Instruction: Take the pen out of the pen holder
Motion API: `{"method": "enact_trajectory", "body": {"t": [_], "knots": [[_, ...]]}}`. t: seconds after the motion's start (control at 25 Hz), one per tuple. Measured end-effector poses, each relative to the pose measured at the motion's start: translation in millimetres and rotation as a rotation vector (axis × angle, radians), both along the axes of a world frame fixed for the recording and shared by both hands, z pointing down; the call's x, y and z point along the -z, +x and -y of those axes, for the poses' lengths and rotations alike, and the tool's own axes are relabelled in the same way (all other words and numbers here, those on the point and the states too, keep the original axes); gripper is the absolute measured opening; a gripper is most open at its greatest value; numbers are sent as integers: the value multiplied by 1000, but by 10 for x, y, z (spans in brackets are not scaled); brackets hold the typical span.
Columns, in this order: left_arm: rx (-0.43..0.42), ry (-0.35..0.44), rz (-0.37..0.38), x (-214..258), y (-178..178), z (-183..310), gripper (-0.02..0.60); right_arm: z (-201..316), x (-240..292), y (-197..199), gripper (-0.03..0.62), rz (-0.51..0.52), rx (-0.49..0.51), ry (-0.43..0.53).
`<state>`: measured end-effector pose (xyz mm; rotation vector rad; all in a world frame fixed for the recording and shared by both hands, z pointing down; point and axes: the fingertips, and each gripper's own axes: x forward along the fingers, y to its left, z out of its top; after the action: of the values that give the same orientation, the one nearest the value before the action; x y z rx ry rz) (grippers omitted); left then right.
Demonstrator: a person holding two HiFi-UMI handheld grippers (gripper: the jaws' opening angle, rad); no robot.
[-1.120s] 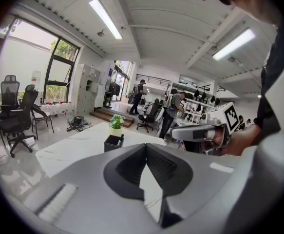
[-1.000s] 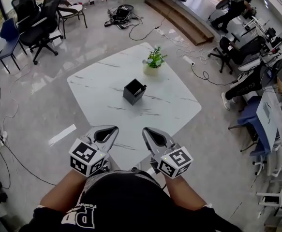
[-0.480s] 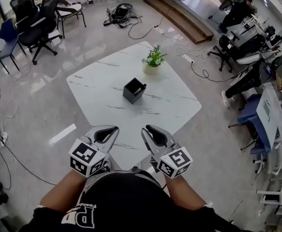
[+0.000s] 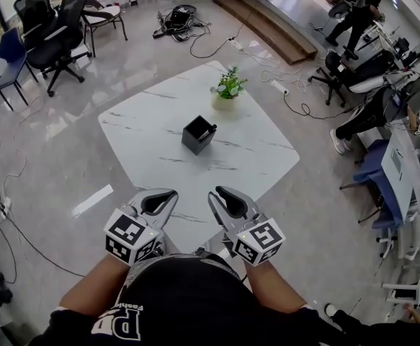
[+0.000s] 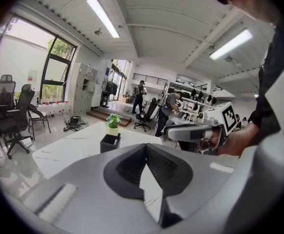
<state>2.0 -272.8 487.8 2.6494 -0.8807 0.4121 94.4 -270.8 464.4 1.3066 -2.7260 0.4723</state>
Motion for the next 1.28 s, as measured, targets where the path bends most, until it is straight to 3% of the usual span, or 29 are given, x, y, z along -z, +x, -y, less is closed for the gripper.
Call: {"method": "enact_trajectory", "body": {"t": [0.36, 0.64, 1.28], "knots": [[10, -9, -3, -37, 8, 26, 57, 121, -30, 46, 61, -5, -19, -11], [25, -23, 3, -131, -30, -11, 57, 517, -206, 237, 61, 29, -64, -52], [107, -59, 12, -291, -338, -37, 57, 1566, -854, 514, 61, -80, -135, -101]]}}
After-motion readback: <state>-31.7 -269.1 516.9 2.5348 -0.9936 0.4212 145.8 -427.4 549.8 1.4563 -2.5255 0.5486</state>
